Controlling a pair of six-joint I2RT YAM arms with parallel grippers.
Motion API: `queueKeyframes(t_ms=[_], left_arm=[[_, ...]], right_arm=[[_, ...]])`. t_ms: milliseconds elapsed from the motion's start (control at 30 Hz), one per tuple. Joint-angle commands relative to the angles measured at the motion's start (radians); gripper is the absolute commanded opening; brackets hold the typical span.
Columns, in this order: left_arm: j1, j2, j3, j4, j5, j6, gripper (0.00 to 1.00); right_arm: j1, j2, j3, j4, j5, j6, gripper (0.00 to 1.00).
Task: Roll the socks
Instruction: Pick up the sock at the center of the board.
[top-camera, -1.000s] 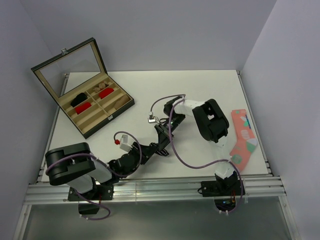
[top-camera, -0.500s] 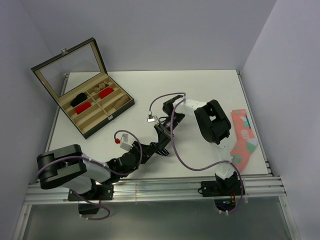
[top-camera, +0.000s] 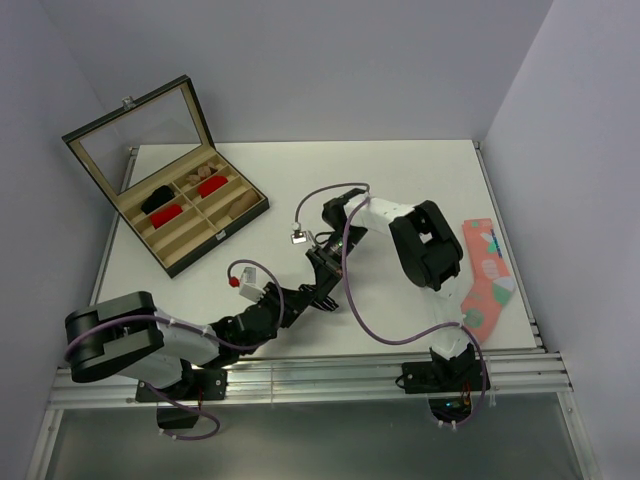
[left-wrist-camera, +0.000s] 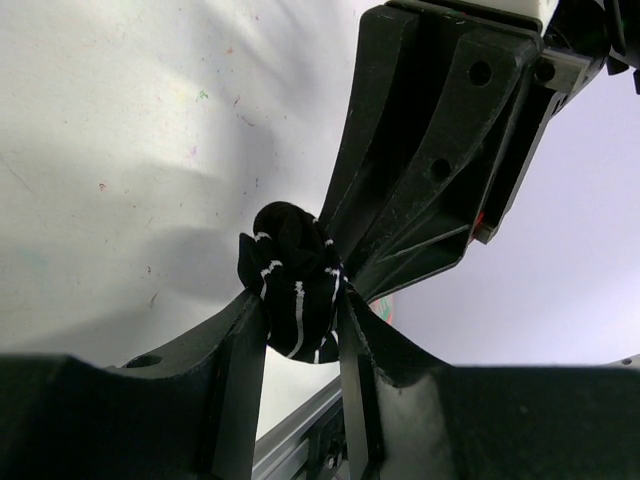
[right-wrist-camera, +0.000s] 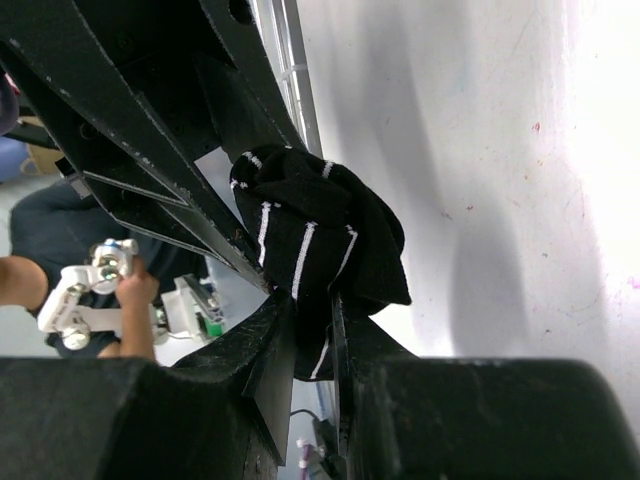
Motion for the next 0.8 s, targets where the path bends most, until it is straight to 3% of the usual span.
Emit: queueKeyframes(t_ms=[0,767], left_arm=[[0.012,-0.008,0.031,-0.073,-0.088,-0.010,0.36],[0.011,-0.036,0.038,-0.065,-0.100,0.036,0.42]], right_arm=[[0.062,-0.079,0.045,-0.153,-0.149,-0.035,0.00],[0.098,-0.096,0.073,-0.209,-0.179,-0.062,0.00]])
